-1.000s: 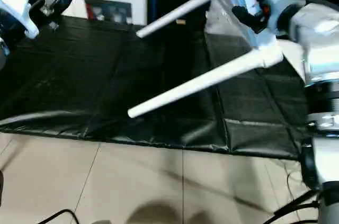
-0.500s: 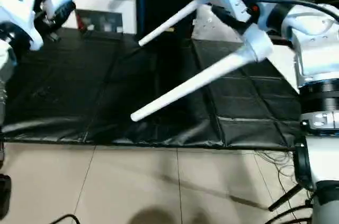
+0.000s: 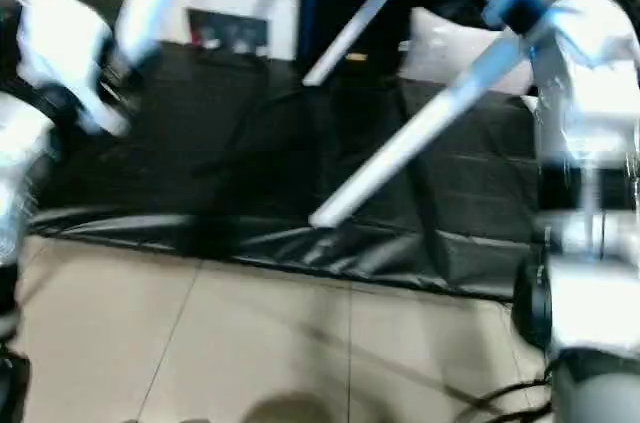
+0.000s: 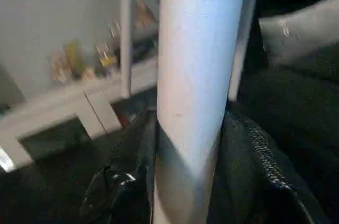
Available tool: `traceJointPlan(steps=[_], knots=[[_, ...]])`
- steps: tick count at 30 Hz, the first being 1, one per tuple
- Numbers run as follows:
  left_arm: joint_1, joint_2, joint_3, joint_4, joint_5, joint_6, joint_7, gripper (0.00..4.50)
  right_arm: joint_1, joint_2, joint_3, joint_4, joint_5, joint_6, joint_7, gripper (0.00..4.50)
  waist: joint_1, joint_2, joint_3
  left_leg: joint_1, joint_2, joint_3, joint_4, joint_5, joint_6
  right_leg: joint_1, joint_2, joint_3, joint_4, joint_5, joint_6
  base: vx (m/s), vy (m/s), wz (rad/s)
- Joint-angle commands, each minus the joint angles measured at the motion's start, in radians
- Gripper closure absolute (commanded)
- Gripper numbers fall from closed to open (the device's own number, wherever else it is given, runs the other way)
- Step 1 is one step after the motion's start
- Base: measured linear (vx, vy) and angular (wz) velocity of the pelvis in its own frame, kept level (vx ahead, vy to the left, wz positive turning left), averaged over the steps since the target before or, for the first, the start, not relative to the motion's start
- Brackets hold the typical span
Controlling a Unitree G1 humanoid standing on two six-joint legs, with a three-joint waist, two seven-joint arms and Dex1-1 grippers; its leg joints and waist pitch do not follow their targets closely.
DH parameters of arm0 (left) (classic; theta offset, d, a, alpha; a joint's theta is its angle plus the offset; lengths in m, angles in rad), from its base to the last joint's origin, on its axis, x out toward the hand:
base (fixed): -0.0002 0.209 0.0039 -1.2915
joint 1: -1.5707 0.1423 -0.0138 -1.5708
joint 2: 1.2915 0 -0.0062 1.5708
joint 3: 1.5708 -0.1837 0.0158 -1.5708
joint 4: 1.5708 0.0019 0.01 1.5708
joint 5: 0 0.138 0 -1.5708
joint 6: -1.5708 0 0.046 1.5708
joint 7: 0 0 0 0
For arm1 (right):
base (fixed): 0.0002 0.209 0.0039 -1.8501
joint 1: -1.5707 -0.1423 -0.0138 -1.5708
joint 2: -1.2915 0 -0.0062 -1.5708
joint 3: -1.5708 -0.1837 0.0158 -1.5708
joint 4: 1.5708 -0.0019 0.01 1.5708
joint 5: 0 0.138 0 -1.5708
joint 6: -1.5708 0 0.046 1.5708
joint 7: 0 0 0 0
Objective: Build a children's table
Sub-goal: Flip table
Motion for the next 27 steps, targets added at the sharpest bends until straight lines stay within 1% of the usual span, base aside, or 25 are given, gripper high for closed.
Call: traceJointPlan(steps=[1,2,3,4,5,6,7,8,9,10,11,12,13,14,15,16,17,18,20,21,23,24,25,26,27], knots=[[0.021,0.009,-0.068,0.024,0.009,-0.019,-0.051,2.95,0.069,0.005,-0.078,-0.088,0.081,0.048,-0.040,0.00,-0.015,0.016,-0.047,0.025,0.059,-0.024,-0.108,-0.240,-0.041,0.005,-0.064,0.047,-0.082,-0.042,-0.178,0.000,0.000,0.00],[0.025,0.013,-0.068,0.026,0.009,-0.031,-0.055,2.96,0.089,0.010,-0.096,-0.109,0.100,0.056,-0.052,0.00,-0.010,0.023,-0.045,0.026,0.059,-0.020,-0.109,-0.205,-0.034,0.003,-0.066,0.048,-0.084,-0.004,-0.170,0.000,0.000,0.00],[0.032,0.019,-0.066,0.029,0.005,-0.054,-0.067,2.96,0.123,0.020,-0.131,-0.146,0.137,0.069,-0.074,0.00,-0.015,0.022,-0.047,0.022,0.060,-0.023,-0.112,-0.177,-0.031,0.009,-0.064,0.045,-0.081,0.033,-0.171,0.000,0.000,0.00],[0.032,0.019,-0.066,0.029,0.005,-0.054,-0.067,2.97,0.123,0.020,-0.131,-0.146,0.137,0.069,-0.074,0.00,-0.012,0.021,-0.049,0.024,0.060,-0.020,-0.111,-0.163,-0.029,0.009,-0.064,0.045,-0.081,0.050,-0.172,0.000,0.000,0.00],[0.037,0.025,-0.066,0.030,0.006,-0.065,-0.073,2.97,0.152,0.026,-0.159,-0.172,0.166,0.079,-0.087,0.00,-0.014,0.018,-0.051,0.022,0.058,-0.018,-0.107,-0.129,-0.023,0.010,-0.064,0.046,-0.078,0.085,-0.180,0.000,0.000,0.00],[0.037,0.025,-0.066,0.030,0.006,-0.065,-0.073,2.98,0.152,0.026,-0.159,-0.172,0.166,0.079,-0.087,0.00,-0.010,0.021,-0.054,0.023,0.058,-0.015,-0.104,-0.108,-0.018,0.009,-0.066,0.046,-0.076,0.110,-0.184,0.000,0.000,0.00],[0.039,0.034,-0.065,0.035,0.003,-0.078,-0.081,2.99,0.197,0.030,-0.192,-0.203,0.199,0.100,-0.084,0.00,-0.010,0.020,-0.054,0.014,0.055,-0.014,-0.098,-0.044,-0.001,0.011,-0.064,0.047,-0.070,0.177,-0.190,0.000,0.000,0.00],[0.039,0.041,-0.067,0.039,0.004,-0.084,-0.085,2.99,0.224,0.029,-0.206,-0.216,0.211,0.108,-0.076,0.00,-0.006,0.021,-0.051,0.016,0.055,-0.009,-0.096,-0.029,0.017,0.004,-0.062,0.047,-0.072,0.204,-0.191,0.000,0.000,0.00],[0.040,0.049,-0.068,0.044,0.004,-0.089,-0.087,2.99,0.265,0.028,-0.215,-0.244,0.227,0.127,-0.064,0.00,-0.006,0.021,-0.049,0.016,0.056,-0.008,-0.098,-0.040,0.020,0.003,-0.064,0.047,-0.072,0.196,-0.195,0.000,0.000,0.00],[0.040,0.051,-0.068,0.045,0.004,-0.091,-0.088,3.00,0.273,0.028,-0.217,-0.249,0.230,0.131,-0.062,0.00,-0.006,0.020,-0.044,0.012,0.056,-0.009,-0.102,-0.070,0.019,0.007,-0.066,0.046,-0.078,0.154,-0.193,0.000,0.000,0.00],[0.040,0.051,-0.068,0.045,0.004,-0.091,-0.088,3.00,0.273,0.028,-0.217,-0.249,0.230,0.131,-0.062,0.00,-0.010,0.018,-0.040,0.011,0.059,-0.011,-0.108,-0.103,0.009,0.008,-0.069,0.046,-0.081,0.102,-0.193,0.000,0.000,0.00],[0.040,0.058,-0.068,0.052,0.004,-0.097,-0.091,3.00,0.321,0.030,-0.226,-0.275,0.249,0.152,-0.052,0.00,-0.012,0.016,-0.038,0.012,0.059,-0.010,-0.110,-0.134,-0.001,0.008,-0.069,0.046,-0.088,0.048,-0.188,0.000,0.000,0.00],[0.044,0.067,-0.062,0.061,0.003,-0.106,-0.095,3.00,0.382,0.037,-0.233,-0.281,0.242,0.154,-0.059,0.00,-0.010,0.015,-0.035,0.014,0.060,-0.009,-0.111,-0.145,-0.002,0.005,-0.071,0.048,-0.091,0.031,-0.185,0.000,0.000,0.00],[0.045,0.069,-0.060,0.063,0.003,-0.108,-0.096,3.00,0.391,0.042,-0.237,-0.272,0.238,0.150,-0.064,0.00,-0.012,0.018,-0.029,0.015,0.060,-0.010,-0.116,-0.174,-0.009,0.002,-0.072,0.049,-0.097,-0.017,-0.179,0.000,0.000,0.00],[0.047,0.072,-0.058,0.067,0.004,-0.112,-0.098,3.00,0.399,0.047,-0.242,-0.269,0.239,0.150,-0.082,0.00,-0.014,0.016,-0.029,0.014,0.060,-0.012,-0.119,-0.185,-0.015,0.005,-0.072,0.049,-0.098,-0.038,-0.177,0.000,0.000,0.00],[0.047,0.072,-0.058,0.067,0.004,-0.112,-0.098,3.00,0.399,0.048,-0.242,-0.269,0.239,0.149,-0.083,0.00,-0.016,0.011,-0.028,0.016,0.060,-0.012,-0.120,-0.203,-0.023,0.002,-0.073,0.049,-0.102,-0.076,-0.174,0.000,0.000,0.00],[0.048,0.073,-0.057,0.068,0.005,-0.114,-0.098,3.00,0.400,0.051,-0.243,-0.266,0.240,0.150,-0.088,0.00,-0.018,0.009,-0.027,0.014,0.060,-0.011,-0.120,-0.206,-0.024,0.003,-0.074,0.050,-0.103,-0.104,-0.171,0.000,0.000,0.00],[0.051,0.079,-0.051,0.074,0.007,-0.122,-0.102,3.00,0.401,0.060,-0.239,-0.240,0.233,0.144,-0.103,0.00,-0.018,0.007,-0.026,0.014,0.060,-0.010,-0.120,-0.201,-0.022,0.002,-0.075,0.050,-0.105,-0.113,-0.171,0.000,0.000,0.00],[0.053,0.085,-0.048,0.079,0.006,-0.131,-0.105,3.00,0.400,0.063,-0.228,-0.216,0.221,0.139,-0.111,0.00,-0.020,0.013,-0.022,0.015,0.060,-0.009,-0.121,-0.193,-0.019,-0.002,-0.075,0.052,-0.109,-0.136,-0.170,0.000,0.000,0.00],[0.053,0.085,-0.048,0.079,0.006,-0.131,-0.105,3.00,0.400,0.063,-0.228,-0.216,0.221,0.139,-0.111,0.00,-0.020,0.012,-0.022,0.015,0.060,-0.008,-0.121,-0.191,-0.020,-0.003,-0.074,0.053,-0.110,-0.135,-0.169,0.000,0.000,0.00],[0.057,0.096,-0.049,0.084,0.005,-0.144,-0.110,3.00,0.363,0.063,-0.188,-0.121,0.187,0.140,-0.097,0.00,-0.022,0.009,-0.024,0.013,0.059,-0.008,-0.120,-0.172,-0.016,-0.001,-0.072,0.052,-0.106,-0.109,-0.176,0.000,0.000,0.00],[0.060,0.101,-0.051,0.086,0.004,-0.149,-0.112,3.00,0.318,0.062,-0.149,-0.035,0.146,0.122,-0.080,0.00,-0.024,0.010,-0.024,0.012,0.058,-0.008,-0.119,-0.167,-0.016,-0.002,-0.071,0.051,-0.104,-0.104,-0.182,0.000,0.000,0.00],[0.062,0.106,-0.052,0.088,0.003,-0.155,-0.114,3.00,0.264,0.064,-0.107,0.066,0.106,0.109,-0.055,0.00,-0.035,0.005,-0.024,0.007,0.053,-0.006,-0.117,-0.174,-0.019,-0.002,-0.070,0.048,-0.104,-0.118,-0.203,0.000,0.000,0.00],[0.063,0.106,-0.053,0.089,0.002,-0.156,-0.113,3.00,0.240,0.065,-0.090,0.109,0.097,0.122,-0.043,0.00,-0.036,0.006,-0.025,0.007,0.053,-0.006,-0.116,-0.175,-0.019,-0.001,-0.073,0.048,-0.104,-0.124,-0.208,0.000,0.000,0.00],[0.064,0.106,-0.053,0.089,0.002,-0.158,-0.114,3.00,0.216,0.064,-0.066,0.157,0.062,0.106,-0.048,0.00,-0.037,0.009,-0.025,0.007,0.055,-0.006,-0.115,-0.173,-0.016,-0.003,-0.073,0.049,-0.104,-0.126,-0.216,0.000,0.000,0.00]])
